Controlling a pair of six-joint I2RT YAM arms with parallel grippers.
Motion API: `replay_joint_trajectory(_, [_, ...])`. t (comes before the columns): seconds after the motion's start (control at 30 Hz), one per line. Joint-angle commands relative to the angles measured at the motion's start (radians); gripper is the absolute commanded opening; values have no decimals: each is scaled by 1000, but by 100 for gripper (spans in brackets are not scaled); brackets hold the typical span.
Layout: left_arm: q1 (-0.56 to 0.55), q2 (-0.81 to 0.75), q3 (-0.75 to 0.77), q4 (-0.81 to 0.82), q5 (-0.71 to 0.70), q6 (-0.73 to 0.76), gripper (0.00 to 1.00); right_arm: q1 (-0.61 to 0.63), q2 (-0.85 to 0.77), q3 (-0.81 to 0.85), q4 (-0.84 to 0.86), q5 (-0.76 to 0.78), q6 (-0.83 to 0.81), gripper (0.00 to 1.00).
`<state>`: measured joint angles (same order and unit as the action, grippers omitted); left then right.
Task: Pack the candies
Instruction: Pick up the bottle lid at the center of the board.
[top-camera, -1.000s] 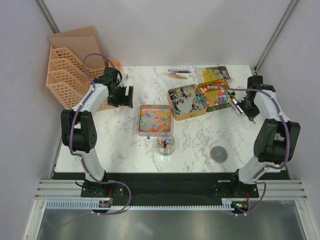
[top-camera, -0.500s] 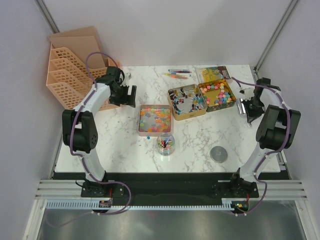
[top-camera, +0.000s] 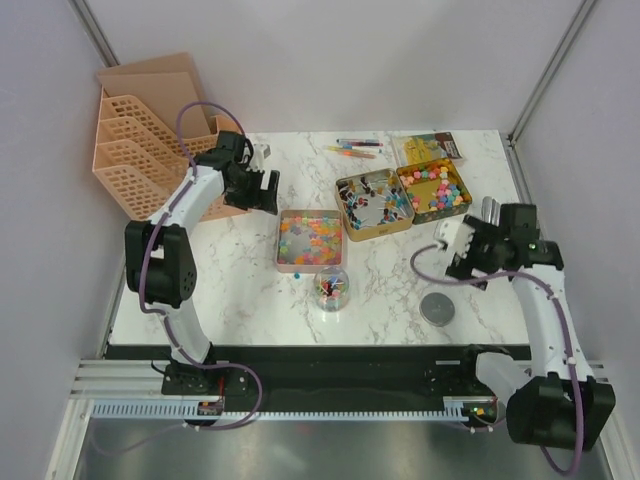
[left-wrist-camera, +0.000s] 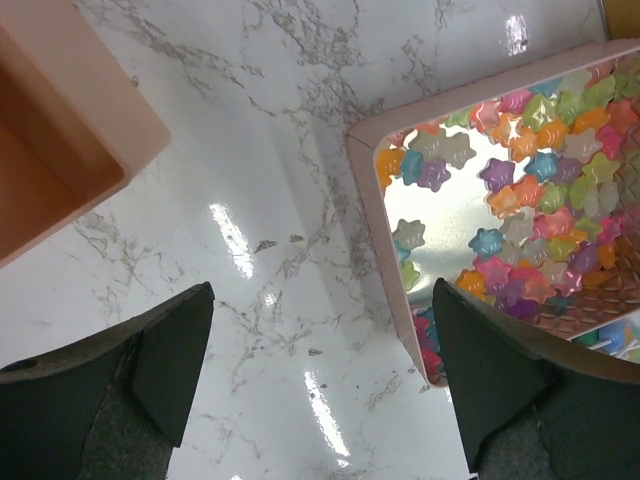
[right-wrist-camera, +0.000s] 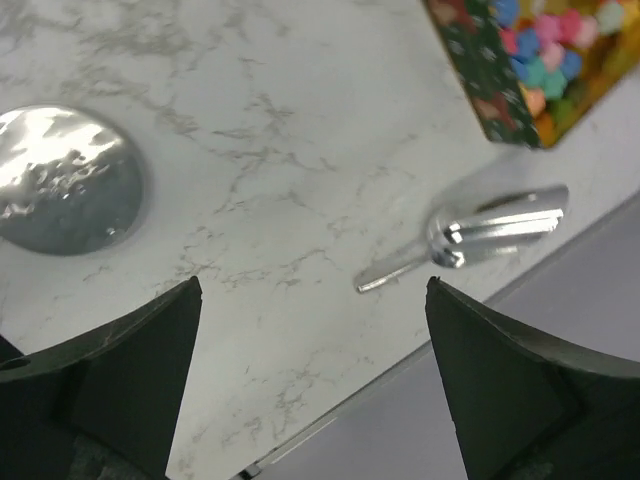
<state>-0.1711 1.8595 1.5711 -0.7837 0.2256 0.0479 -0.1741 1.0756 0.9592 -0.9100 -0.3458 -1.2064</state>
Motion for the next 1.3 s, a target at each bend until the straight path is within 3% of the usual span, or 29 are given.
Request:
replay_joint_trajectory(0.0, [-31, -62, -32, 1, 23, 44, 96, 68, -25, -155, -50, -61, -373, 98])
replay_joint_trajectory(0.2, [-51, -95, -79, 15, 6, 43, 96, 102, 61, -169, -210, -131, -619, 98])
replay_joint_trajectory(0.47, [-59, -121, -126, 31, -17, 43, 96, 166, 87, -227, -196, -130, -801, 98])
replay_joint_trajectory(0.83, [-59, -148, -155, 35, -65, 55, 96, 278, 153, -270, -135, -90, -792, 98])
replay_joint_trajectory(1.27, [-59, -138, -141, 34, -69, 53, 96, 292, 155, -324, -73, -47, -774, 98])
